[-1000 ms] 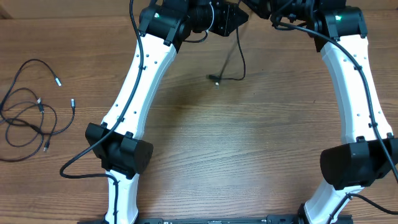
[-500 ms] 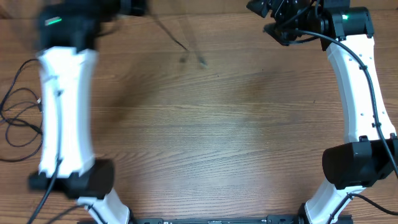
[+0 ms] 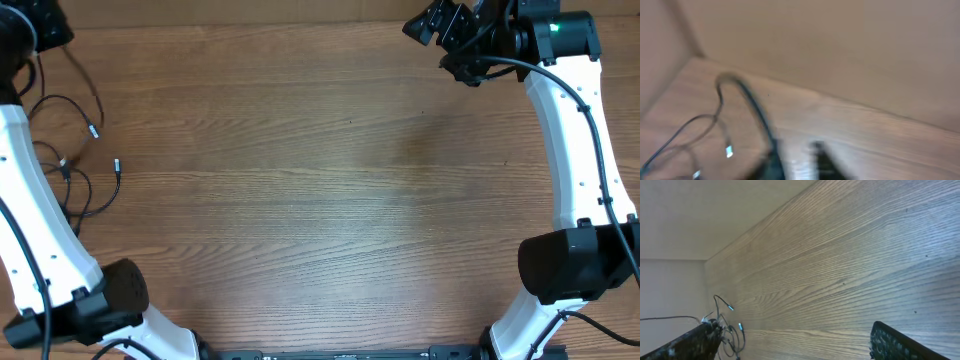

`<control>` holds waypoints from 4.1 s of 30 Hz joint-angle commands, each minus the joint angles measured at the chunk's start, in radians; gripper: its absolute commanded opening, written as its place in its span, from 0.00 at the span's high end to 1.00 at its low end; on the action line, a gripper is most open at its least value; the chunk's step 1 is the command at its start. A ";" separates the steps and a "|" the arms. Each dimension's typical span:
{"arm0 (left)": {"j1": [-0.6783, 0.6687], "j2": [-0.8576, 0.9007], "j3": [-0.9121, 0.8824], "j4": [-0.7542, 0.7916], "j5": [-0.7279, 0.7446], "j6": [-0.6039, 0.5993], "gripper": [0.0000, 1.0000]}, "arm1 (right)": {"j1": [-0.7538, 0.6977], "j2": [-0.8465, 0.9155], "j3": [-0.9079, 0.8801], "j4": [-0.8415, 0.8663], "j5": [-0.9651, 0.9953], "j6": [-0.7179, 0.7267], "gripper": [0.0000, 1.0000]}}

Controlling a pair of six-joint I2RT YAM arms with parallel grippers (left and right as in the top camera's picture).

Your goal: Untangle cables

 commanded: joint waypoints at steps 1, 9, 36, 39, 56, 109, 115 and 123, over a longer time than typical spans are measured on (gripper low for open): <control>0.014 0.044 -0.003 -0.026 -0.156 -0.008 0.01 | 0.001 -0.003 0.018 -0.009 0.010 -0.054 0.08; 0.015 0.008 -0.003 -0.037 -0.188 -0.148 0.00 | 0.001 -0.003 0.018 -0.088 0.067 -0.128 0.00; 0.010 -0.206 -0.003 -0.315 -0.101 -0.202 0.01 | -0.001 -0.431 0.018 -0.334 0.208 -0.356 0.00; 0.010 -0.206 -0.003 -0.315 -0.100 -0.202 0.00 | -0.001 -0.461 0.018 -0.367 0.186 -0.341 0.00; 0.010 -0.206 -0.003 -0.315 -0.100 -0.202 0.00 | -0.002 -0.535 -0.029 -0.253 0.481 -0.422 0.00; 0.010 -0.202 -0.003 -0.315 -0.100 -0.202 0.00 | -0.001 -1.925 -2.068 1.028 0.428 -0.475 0.00; 0.010 -0.201 -0.003 -0.315 -0.100 -0.202 0.00 | -0.001 -1.925 -2.068 1.028 0.428 -0.476 0.00; 0.012 -0.201 -0.003 -0.349 -0.193 -0.194 0.00 | -0.001 -1.925 -2.068 1.028 0.428 -0.476 0.00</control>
